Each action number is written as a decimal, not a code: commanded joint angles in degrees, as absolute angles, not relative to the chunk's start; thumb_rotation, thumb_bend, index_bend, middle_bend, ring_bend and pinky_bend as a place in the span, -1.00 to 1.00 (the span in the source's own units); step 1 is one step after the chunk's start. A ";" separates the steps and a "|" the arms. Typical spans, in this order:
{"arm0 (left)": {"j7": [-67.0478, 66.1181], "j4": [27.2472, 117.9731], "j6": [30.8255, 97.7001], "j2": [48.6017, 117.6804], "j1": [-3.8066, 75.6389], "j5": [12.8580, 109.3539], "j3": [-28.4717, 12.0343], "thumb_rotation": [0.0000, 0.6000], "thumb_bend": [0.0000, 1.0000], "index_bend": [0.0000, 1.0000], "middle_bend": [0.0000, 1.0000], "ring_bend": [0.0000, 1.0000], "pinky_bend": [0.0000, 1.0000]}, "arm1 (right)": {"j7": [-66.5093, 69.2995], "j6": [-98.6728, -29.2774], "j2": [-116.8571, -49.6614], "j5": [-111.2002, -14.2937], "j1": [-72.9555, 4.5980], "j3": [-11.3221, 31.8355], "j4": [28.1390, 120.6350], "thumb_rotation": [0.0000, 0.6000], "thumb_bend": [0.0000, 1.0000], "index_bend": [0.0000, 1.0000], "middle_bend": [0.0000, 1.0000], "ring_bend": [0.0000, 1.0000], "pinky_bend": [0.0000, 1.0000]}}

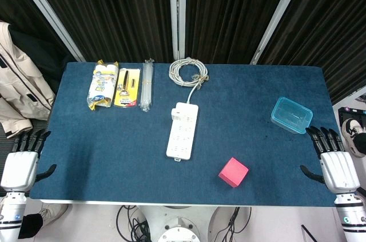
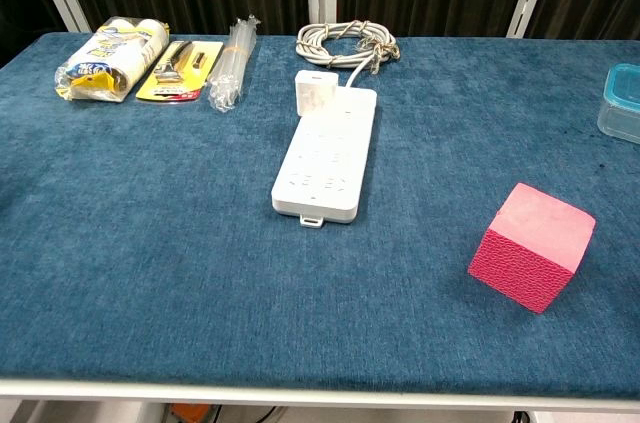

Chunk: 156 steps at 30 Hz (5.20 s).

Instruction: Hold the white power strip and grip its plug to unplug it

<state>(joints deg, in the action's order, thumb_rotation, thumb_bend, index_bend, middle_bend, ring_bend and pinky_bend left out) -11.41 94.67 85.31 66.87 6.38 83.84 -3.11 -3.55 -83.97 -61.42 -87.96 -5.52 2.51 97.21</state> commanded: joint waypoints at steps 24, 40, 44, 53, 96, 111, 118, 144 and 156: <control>-7.49 93.04 65.97 67.16 24.60 85.11 -10.45 1.00 -0.63 -0.76 -0.84 -1.00 -0.96 | 3.78 -58.97 -62.64 -98.29 -27.01 4.54 104.14 1.00 -0.68 -1.00 -0.83 -1.00 -1.00; 1.25 67.26 39.69 86.38 51.69 82.19 -14.68 1.00 -0.59 -0.63 -0.71 -0.90 -0.75 | 1.15 -36.45 -78.57 -80.95 -44.93 9.17 95.88 1.00 -0.66 -0.91 -0.75 -1.00 -1.00; 3.89 61.16 37.44 91.04 55.31 83.49 -13.32 1.00 -0.58 -0.63 -0.71 -0.90 -0.72 | -0.81 -36.91 -82.05 -78.90 -46.11 9.19 93.11 1.00 -0.66 -0.89 -0.73 -1.00 -1.00; 15.30 52.02 37.42 98.30 61.67 88.67 -10.17 1.00 -0.58 -0.62 -0.69 -0.83 -0.64 | 0.68 -38.59 -86.87 -78.19 -46.99 8.30 88.45 1.00 -0.63 -0.88 -0.73 -1.00 -1.00; 34.62 23.81 48.91 112.99 67.98 95.03 0.14 1.00 -0.12 0.17 0.38 0.36 0.67 | 2.81 -39.26 -90.48 -76.31 -48.63 5.52 83.92 1.00 -0.57 -0.88 -0.72 -1.00 -1.00; 37.59 20.42 50.93 113.81 67.78 95.40 1.91 1.00 -0.11 0.25 0.48 0.44 0.79 | 2.16 -38.57 -90.89 -74.83 -48.97 5.20 83.45 1.00 -0.56 -0.88 -0.72 -1.00 -1.00; 37.55 19.23 51.28 114.21 67.49 95.56 2.69 1.00 -0.09 0.30 0.53 0.51 0.87 | 2.08 -38.57 -90.97 -74.49 -48.99 5.15 83.29 1.00 -0.56 -0.88 -0.72 -1.00 -1.00; 35.98 18.45 55.27 113.15 66.59 95.35 3.30 1.00 0.03 0.39 0.64 0.65 1.00 | 1.29 -38.91 -91.16 -73.64 -48.86 4.97 83.45 1.00 -0.56 -0.88 -0.72 -1.00 -1.00; 27.12 28.53 59.31 104.61 62.61 92.87 1.67 1.00 0.01 0.28 0.54 0.47 0.81 | 0.97 -43.34 -90.70 -76.19 -47.78 5.53 83.95 1.00 -0.56 -0.88 -0.72 -1.00 -1.00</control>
<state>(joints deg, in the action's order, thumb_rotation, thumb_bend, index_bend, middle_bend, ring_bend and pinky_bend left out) 30.00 24.42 59.92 107.66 64.37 93.80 1.80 0.79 -42.73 -90.90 -75.67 -48.04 5.42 83.72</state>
